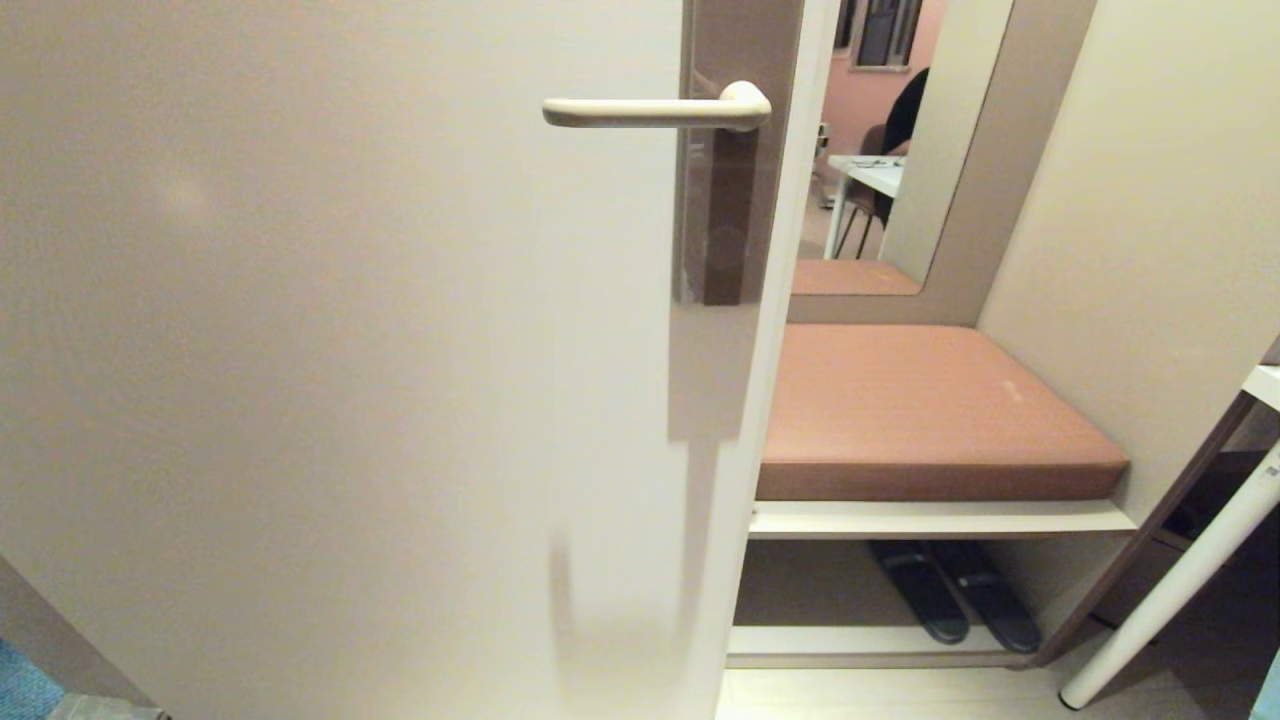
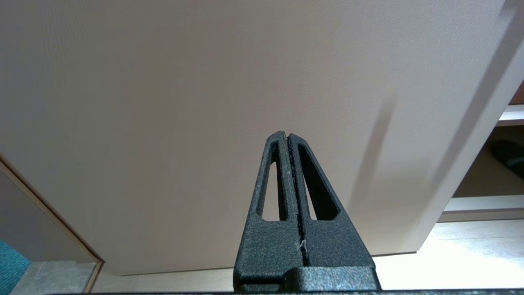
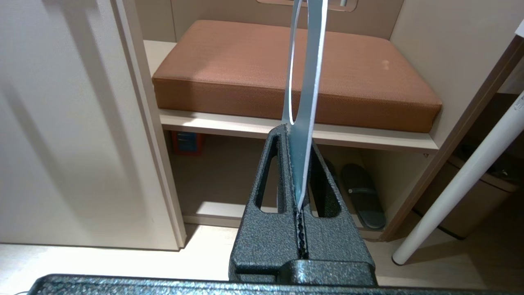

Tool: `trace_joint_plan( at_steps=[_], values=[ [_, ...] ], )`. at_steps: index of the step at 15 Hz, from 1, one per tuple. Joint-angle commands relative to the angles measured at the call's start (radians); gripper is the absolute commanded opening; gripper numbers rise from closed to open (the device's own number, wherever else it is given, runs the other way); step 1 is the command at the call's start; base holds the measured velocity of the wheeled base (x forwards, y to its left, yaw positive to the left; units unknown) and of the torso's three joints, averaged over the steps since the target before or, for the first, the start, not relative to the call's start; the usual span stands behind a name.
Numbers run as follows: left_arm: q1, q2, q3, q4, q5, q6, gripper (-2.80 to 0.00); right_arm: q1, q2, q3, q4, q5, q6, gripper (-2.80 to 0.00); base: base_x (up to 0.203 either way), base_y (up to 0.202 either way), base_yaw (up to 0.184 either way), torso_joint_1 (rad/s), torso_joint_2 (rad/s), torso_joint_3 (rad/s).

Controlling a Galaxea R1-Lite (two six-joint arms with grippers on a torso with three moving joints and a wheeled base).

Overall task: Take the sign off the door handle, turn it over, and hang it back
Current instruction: Hand it to the other hand

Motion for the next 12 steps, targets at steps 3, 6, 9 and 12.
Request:
trace_joint_plan(
  at_steps=[3, 6, 9, 12],
  values=[
    [0.0, 0.001, 0.0, 0.0, 0.0, 0.0, -2.8, 0.0, 0.001, 0.0, 0.0, 0.001, 0.0, -2.8, 0.0, 0.0, 0.0, 0.0, 0.0, 0.0],
    [0.0, 0.001, 0.0, 0.0, 0.0, 0.0, -2.8, 0.0, 0.001, 0.0, 0.0, 0.001, 0.0, -2.8, 0.0, 0.0, 0.0, 0.0, 0.0, 0.0],
    [0.0, 0.001, 0.0, 0.0, 0.0, 0.0, -2.8, 0.0, 0.001, 0.0, 0.0, 0.001, 0.0, -2.8, 0.0, 0.0, 0.0, 0.0, 0.0, 0.0],
    [0.0, 0.001, 0.0, 0.0, 0.0, 0.0, -2.8, 0.0, 0.001, 0.0, 0.0, 0.001, 0.0, -2.8, 0.0, 0.0, 0.0, 0.0, 0.0, 0.0]
  ],
)
